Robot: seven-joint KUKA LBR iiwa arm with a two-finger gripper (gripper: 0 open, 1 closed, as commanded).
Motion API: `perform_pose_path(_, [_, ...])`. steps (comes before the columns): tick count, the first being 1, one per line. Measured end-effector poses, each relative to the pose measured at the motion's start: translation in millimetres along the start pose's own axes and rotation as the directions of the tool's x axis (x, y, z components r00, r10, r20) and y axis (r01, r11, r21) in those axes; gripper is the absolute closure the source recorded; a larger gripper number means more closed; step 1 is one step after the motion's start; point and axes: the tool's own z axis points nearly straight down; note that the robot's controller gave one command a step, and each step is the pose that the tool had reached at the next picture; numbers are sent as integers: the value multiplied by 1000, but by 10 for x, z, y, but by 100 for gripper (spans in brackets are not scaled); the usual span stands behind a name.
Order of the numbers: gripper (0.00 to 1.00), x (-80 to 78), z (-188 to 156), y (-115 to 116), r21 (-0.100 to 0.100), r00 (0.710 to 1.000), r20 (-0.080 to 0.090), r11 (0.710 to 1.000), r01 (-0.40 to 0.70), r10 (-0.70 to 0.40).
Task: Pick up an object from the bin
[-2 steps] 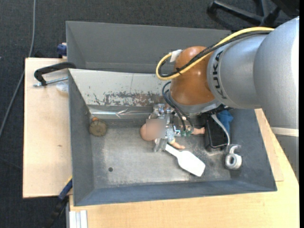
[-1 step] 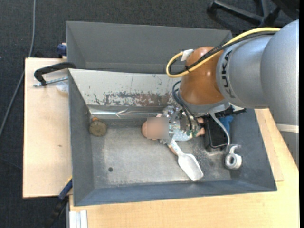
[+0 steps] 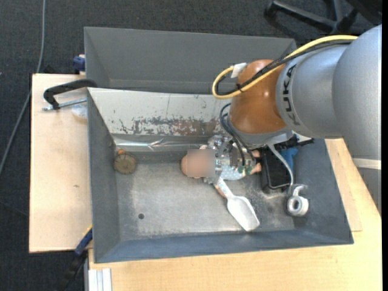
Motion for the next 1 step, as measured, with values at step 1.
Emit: perform_pose_path(1, [100, -101, -1208, 222, -2, 1000, 4, 1000, -11, 11])
